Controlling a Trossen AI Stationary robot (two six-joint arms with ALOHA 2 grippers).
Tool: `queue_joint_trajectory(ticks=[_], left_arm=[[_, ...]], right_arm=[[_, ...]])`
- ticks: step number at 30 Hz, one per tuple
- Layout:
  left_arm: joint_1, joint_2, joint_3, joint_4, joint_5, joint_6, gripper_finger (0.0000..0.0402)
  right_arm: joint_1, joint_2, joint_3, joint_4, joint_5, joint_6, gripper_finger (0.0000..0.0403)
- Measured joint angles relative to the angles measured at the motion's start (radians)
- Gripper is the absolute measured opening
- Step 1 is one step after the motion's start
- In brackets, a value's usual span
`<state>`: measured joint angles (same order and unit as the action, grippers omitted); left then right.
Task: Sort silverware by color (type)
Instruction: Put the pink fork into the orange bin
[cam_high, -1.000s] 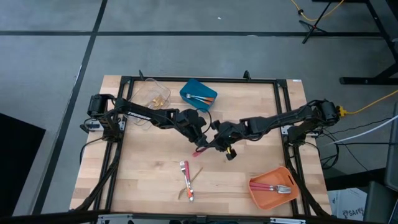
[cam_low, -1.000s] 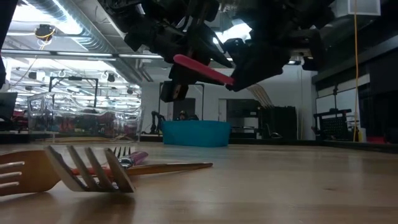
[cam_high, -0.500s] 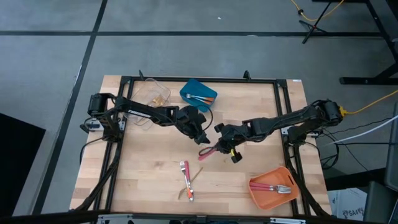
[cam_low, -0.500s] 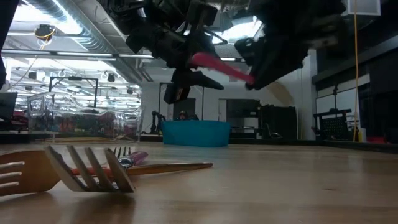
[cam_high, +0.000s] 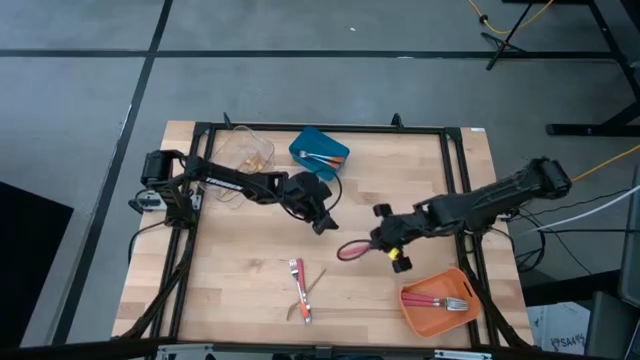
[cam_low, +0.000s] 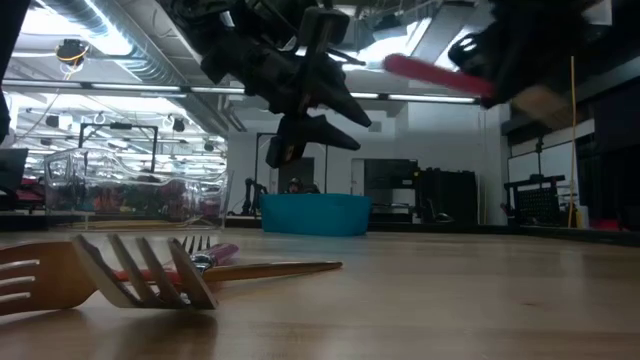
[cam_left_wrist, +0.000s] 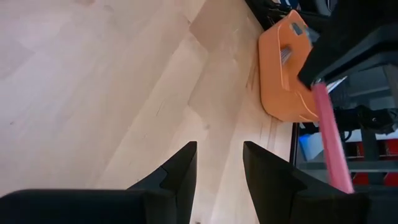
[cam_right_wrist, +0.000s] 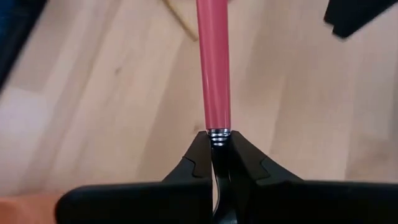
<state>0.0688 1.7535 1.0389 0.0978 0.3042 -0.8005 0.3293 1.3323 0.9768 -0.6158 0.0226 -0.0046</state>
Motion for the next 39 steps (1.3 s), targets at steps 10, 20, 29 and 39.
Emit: queue_joint_trajectory(ticks=[10,20,29,39], left_arm=[[-0.056,0.000,0.000,0.000,-0.090,-0.001,0.0124],[-0.189,0.000,0.000,0.029,-0.448,-0.186,0.0124],[-0.255,0.000,-0.001,0.029,-0.486,-0.184,0.0124],[-0.272,0.000,-0.001,0.028,-0.535,-0.184,0.0124]], right_arm=[[0.244,-0.061,0.000,-0.156,0.028,0.382,0.0010],[0.527,-0.045,0.000,-0.189,0.193,0.720,0.0010],[0.702,-0.044,-0.019,-0.222,0.266,0.949,0.0010],[0.828,-0.043,-0.161,-0.135,0.265,1.110,0.0010]])
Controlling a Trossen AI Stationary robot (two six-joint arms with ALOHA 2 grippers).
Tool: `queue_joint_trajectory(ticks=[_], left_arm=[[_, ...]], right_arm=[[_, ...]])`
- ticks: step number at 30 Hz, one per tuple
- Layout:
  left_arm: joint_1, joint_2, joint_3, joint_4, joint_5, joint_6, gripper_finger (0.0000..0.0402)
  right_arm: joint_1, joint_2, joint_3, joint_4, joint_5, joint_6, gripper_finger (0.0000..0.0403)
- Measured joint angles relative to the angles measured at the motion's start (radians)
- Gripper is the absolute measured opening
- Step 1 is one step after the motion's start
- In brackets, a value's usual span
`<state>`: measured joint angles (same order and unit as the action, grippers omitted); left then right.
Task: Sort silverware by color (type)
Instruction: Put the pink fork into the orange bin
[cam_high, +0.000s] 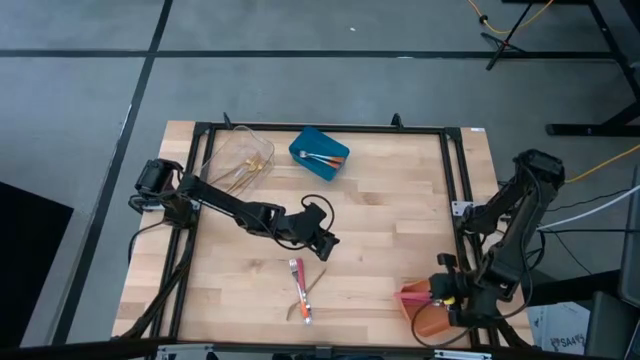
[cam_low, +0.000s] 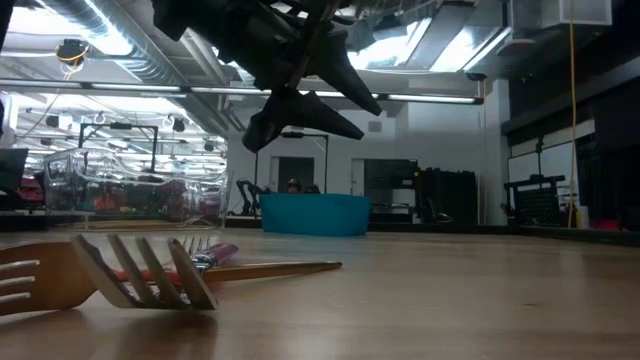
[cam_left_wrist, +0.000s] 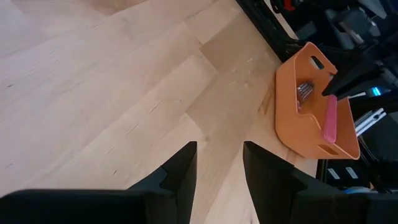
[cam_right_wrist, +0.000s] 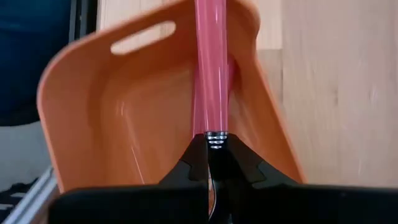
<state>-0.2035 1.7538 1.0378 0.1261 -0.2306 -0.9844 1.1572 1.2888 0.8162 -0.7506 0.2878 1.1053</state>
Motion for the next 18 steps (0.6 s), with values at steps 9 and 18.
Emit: queue_joint_trajectory(ticks=[9,18], left_arm=[[0.000,0.000,0.000,0.000,-0.001,0.000,0.0124],[0.000,0.000,0.000,-0.001,-0.021,0.001,0.0124]], right_arm=[[0.063,0.000,-0.042,0.002,0.007,-0.003,0.0010],[0.067,0.000,-0.065,-0.009,-0.071,-0.003,0.0030]])
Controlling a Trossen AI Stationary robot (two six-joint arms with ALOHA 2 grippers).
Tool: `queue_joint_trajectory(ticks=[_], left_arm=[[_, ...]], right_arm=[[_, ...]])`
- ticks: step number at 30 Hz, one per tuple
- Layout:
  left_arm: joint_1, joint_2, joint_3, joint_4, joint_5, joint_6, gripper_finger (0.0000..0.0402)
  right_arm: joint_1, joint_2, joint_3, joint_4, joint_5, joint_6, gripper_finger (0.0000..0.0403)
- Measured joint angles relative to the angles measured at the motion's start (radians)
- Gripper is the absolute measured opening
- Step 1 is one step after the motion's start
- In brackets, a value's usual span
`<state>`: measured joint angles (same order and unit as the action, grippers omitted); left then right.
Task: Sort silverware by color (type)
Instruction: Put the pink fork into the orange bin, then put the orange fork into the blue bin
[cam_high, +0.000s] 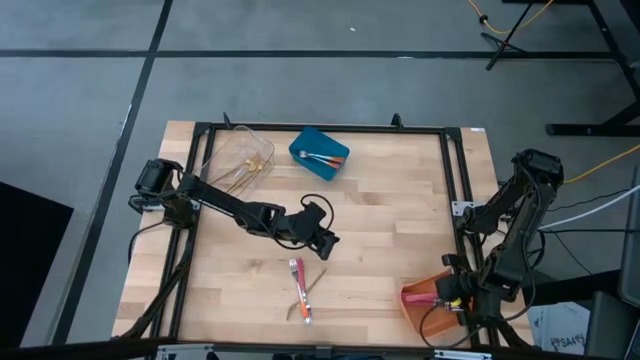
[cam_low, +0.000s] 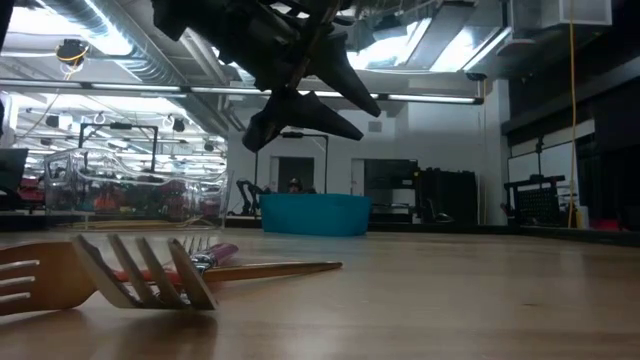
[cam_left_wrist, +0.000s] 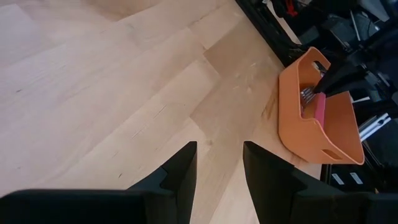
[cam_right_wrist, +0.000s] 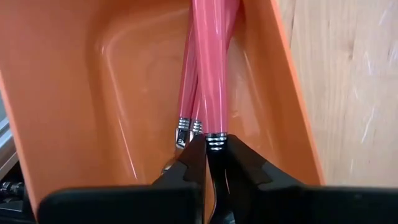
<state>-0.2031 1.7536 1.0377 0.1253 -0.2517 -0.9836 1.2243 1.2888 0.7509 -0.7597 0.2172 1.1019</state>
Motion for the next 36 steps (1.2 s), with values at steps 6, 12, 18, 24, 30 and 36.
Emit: queue_joint_trajectory(ticks=[6,12,18,24,30,36], left_arm=[[0.000,0.000,0.000,0.000,0.000,0.000,0.0124],[0.000,0.000,0.000,0.000,0.000,0.000,0.0124],[0.000,0.000,0.000,0.000,0.000,0.000,0.0124],[0.000,0.000,0.000,0.000,0.001,0.000,0.0124],[0.000,0.000,0.000,0.000,0.008,0.000,0.0124],[0.000,0.000,0.000,-0.001,0.015,0.001,0.0124]], right_arm=[[0.000,0.000,0.000,0.000,0.000,0.000,0.0065],[0.000,0.000,0.000,0.000,0.000,0.000,0.0089],[0.000,0.000,0.000,0.000,-0.001,-0.001,0.0090],[-0.001,0.000,0.000,0.000,-0.001,-0.001,0.0090],[-0.001,0.000,0.009,0.000,-0.001,-0.004,0.0089],[-0.001,0.000,0.062,-0.030,-0.001,-0.010,0.0089]])
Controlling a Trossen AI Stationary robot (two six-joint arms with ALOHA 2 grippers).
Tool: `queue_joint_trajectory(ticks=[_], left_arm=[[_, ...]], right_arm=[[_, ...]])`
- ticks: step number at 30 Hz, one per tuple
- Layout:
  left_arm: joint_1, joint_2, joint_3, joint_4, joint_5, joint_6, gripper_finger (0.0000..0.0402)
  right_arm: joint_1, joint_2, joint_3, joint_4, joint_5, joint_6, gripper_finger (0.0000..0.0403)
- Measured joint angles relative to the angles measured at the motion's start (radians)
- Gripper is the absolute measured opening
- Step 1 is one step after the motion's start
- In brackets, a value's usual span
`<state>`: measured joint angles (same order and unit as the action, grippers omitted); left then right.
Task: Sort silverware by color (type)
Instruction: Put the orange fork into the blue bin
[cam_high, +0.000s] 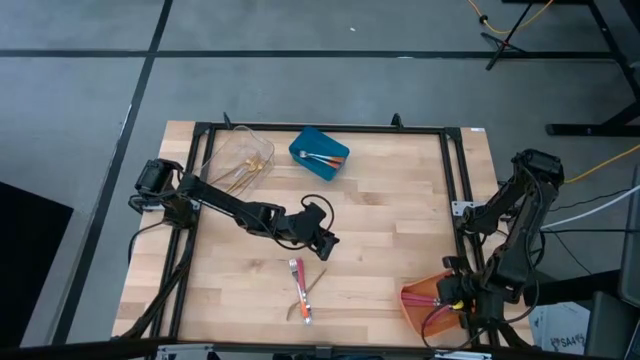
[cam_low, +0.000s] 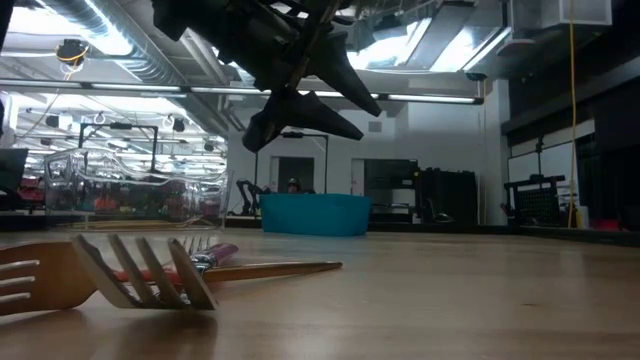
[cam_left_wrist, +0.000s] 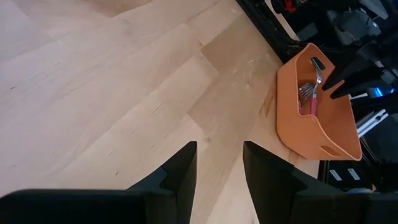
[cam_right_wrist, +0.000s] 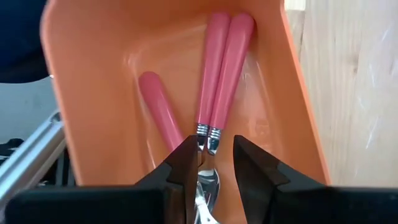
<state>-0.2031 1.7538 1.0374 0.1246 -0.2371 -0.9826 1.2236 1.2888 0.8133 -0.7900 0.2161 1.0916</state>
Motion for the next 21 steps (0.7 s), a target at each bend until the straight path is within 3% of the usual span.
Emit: queue_joint_trajectory(ticks=[8,14,17,21], left_arm=[[0.000,0.000,0.000,0.000,0.050,0.051,0.0124],[0.000,0.000,0.000,0.000,0.251,0.037,0.0124],[-0.002,0.000,0.000,0.000,0.344,-0.044,0.0124],[-0.014,0.000,0.000,-0.025,0.424,-0.152,0.0124]], right_arm=[[0.000,0.000,0.101,-0.117,0.052,-0.003,0.0089],[0.000,0.000,0.171,-0.157,0.193,-0.116,0.0089],[-0.017,0.000,0.204,-0.156,0.275,-0.206,0.0089],[-0.077,0.000,0.241,-0.156,0.291,-0.317,0.0089]])
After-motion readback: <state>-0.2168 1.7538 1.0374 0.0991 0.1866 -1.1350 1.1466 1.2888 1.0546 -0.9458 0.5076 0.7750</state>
